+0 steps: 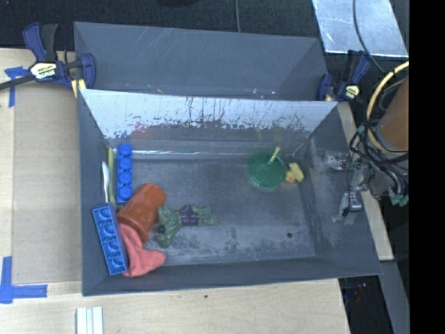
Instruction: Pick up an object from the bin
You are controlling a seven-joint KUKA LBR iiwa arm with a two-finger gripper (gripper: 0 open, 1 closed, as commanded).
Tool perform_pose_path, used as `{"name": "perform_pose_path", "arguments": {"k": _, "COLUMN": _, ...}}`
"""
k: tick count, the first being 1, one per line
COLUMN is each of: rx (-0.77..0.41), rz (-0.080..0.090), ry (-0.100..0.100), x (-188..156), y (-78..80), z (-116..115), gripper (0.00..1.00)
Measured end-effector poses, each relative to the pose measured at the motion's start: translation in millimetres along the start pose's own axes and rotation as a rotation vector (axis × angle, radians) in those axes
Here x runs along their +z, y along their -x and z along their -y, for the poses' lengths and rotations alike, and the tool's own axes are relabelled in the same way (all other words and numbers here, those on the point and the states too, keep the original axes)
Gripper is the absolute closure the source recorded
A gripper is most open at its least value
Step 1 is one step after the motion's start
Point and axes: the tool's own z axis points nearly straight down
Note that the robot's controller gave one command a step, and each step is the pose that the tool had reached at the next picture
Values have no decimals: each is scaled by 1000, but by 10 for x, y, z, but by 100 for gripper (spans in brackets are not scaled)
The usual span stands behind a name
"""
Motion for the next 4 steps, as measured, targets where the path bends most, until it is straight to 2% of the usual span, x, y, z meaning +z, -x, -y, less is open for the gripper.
{"name": "perform_pose_path", "arguments": {"k": 1, "rx": -3, "rz": 8, "ry": -2, "x": -38, "y": 18, "z": -6, "gripper": 0}}
{"name": "perform_pose_path", "arguments": {"k": 2, "rx": 80, "rz": 18, "ry": -2, "x": 548, "y": 647, "z": -582, "gripper": 0}}
{"name": "perform_pose_path", "arguments": {"k": 3, "rx": -35, "rz": 17, "ry": -4, "x": 834, "y": 1015, "z": -386, "gripper": 0}}
{"name": "perform_pose_path", "arguments": {"k": 4, "rx": 102, "rz": 13, "ry": 0, "x": 473, "y": 933, "z": -968, "gripper": 0}}
